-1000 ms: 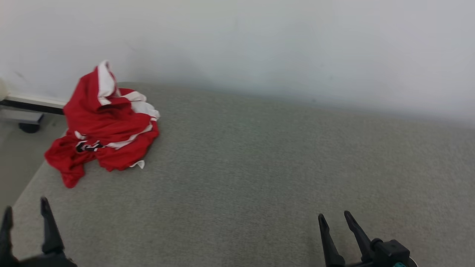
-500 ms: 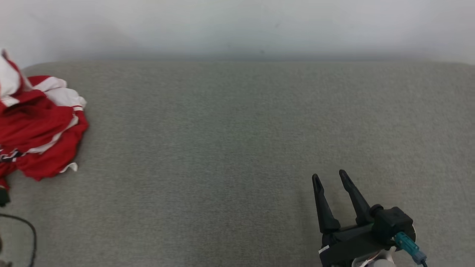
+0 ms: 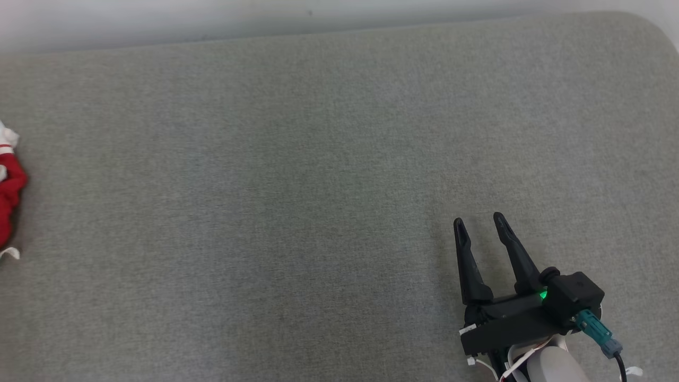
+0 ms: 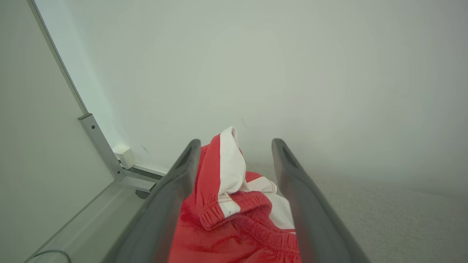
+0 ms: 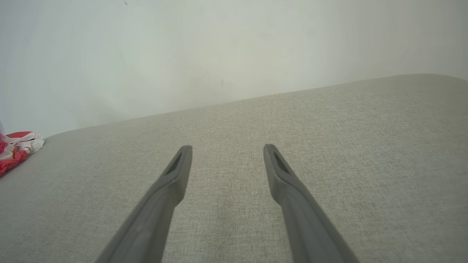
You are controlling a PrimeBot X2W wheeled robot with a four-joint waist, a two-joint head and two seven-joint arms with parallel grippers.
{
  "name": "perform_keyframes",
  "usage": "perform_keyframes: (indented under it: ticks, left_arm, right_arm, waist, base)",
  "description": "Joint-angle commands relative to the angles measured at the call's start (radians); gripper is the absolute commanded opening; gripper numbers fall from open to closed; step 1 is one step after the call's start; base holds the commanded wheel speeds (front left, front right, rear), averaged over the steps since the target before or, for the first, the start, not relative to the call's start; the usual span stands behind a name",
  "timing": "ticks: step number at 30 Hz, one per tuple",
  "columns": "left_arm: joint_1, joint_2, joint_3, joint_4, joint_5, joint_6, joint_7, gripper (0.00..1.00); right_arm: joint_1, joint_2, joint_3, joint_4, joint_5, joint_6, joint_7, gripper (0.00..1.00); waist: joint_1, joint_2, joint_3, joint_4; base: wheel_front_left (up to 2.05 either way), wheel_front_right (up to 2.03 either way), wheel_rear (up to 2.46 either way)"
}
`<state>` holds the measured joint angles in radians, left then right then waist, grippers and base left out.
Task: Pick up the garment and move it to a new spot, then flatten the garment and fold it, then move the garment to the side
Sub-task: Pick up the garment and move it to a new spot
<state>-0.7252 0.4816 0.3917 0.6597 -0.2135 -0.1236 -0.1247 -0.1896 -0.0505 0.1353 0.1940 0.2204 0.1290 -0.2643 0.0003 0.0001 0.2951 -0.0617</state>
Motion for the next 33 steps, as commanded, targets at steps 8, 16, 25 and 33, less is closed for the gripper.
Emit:
perform_keyframes:
  ticks: [8,16,25,33]
  left_arm:
    - [-0.076,0.082,-0.024,0.113,0.029,0.046,0.147,1.00]
    - [-0.058,0.088,-0.028,0.150,0.037,0.106,0.262,1.00]
    - [-0.043,0.069,-0.044,0.141,0.031,0.152,0.419,1.00]
    - [-0.016,0.060,-0.061,0.076,0.031,0.162,0.452,0.00]
  right_arm:
    - [-0.026,0.000,-0.017,-0.017,0.006,0.003,-0.001,1.00]
    - [-0.029,0.001,-0.027,-0.025,0.005,0.003,-0.001,1.00]
    - [-0.027,0.000,-0.030,-0.024,-0.009,0.003,-0.001,1.00]
    - [-0.032,0.000,-0.033,-0.016,-0.012,0.003,-0.001,1.00]
  waist:
    - [-0.0003,-0.0001,0.095,-0.062]
    - [-0.0003,-0.0001,0.114,-0.063]
    - [-0.0003,-0.0001,0.114,-0.051]
    - [-0.0003,-0.0001,0.116,-0.041]
  base:
    - [0.00,0.00,0.00]
    - [0.00,0.00,0.00]
    - [0.00,0.00,0.00]
    - [0.00,0.00,0.00]
